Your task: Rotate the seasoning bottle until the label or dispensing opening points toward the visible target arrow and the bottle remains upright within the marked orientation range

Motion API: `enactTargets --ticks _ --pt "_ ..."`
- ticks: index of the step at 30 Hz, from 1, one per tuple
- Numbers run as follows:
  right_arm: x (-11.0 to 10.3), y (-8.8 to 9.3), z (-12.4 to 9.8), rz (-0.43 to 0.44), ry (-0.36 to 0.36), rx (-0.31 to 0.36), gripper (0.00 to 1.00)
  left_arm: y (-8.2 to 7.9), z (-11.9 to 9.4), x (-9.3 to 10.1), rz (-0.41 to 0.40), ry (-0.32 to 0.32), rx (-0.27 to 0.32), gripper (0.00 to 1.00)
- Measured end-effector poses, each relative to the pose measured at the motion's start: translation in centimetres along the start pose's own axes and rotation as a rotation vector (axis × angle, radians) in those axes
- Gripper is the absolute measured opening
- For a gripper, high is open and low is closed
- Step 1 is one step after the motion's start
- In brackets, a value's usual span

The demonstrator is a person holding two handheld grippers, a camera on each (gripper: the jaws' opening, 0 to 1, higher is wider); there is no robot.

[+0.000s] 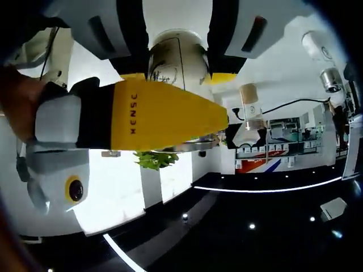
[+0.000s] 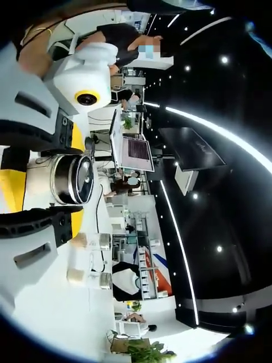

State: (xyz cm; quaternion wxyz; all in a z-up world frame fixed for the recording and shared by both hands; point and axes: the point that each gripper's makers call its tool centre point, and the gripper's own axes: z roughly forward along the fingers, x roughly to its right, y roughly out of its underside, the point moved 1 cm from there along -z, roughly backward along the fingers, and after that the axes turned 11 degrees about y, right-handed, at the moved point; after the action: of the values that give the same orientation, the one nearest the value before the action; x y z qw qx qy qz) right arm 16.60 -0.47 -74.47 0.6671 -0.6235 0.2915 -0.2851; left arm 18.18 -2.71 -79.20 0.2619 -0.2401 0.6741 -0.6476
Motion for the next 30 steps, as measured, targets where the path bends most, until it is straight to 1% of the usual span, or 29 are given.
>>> enactTargets --ticks 1,2,3,5,6,8,11,17,23,26,30 --pt "-0.1 0.0 0.0 -0.001 -0.003 -0.003 0.35 -0.1 0.1 0.2 0.000 0.022 0.002 0.40" --pt "-0.1 0.1 -0.1 -0.003 -0.008 -0.005 0.35 -0.1 0.3 0.9 0.014 0.085 0.004 0.40" --pt "-0.1 -0.1 -0.2 0.000 -0.012 0.000 0.35 -0.1 0.4 0.9 -0.002 0.096 0.011 0.40" --pt "0.1 -0.4 -0.3 0.015 -0.017 0.008 0.35 0.0 0.3 0.6 0.007 0.072 0.000 0.40" --pt "0.2 -0.5 -0.4 0.016 -0.017 0.007 0.35 0.3 0.3 0.7 0.018 0.077 -0.017 0.40" --pt "0.4 -0.3 -0.4 0.015 -0.020 0.001 0.34 0.5 0.3 0.6 -0.013 0.085 -0.008 0.39" --pt "0.3 -0.3 -0.6 0.024 -0.030 -0.002 0.31 0.7 0.3 0.6 -0.010 0.087 -0.017 0.39" --pt "0.0 -0.1 -0.3 -0.001 -0.053 -0.016 0.31 1.0 0.2 0.4 -0.009 0.084 -0.026 0.39" --pt "-0.1 -0.1 0.0 0.010 -0.048 -0.012 0.30 0.9 0.0 0.0 -0.002 0.078 -0.034 0.40" --pt "-0.1 -0.1 0.3 0.011 -0.040 -0.012 0.30 1.1 0.0 -0.3 -0.012 0.080 -0.039 0.40" --pt "-0.4 0.4 0.8 -0.022 -0.023 -0.025 0.30 1.5 0.0 -0.6 -0.028 0.065 -0.047 0.40"
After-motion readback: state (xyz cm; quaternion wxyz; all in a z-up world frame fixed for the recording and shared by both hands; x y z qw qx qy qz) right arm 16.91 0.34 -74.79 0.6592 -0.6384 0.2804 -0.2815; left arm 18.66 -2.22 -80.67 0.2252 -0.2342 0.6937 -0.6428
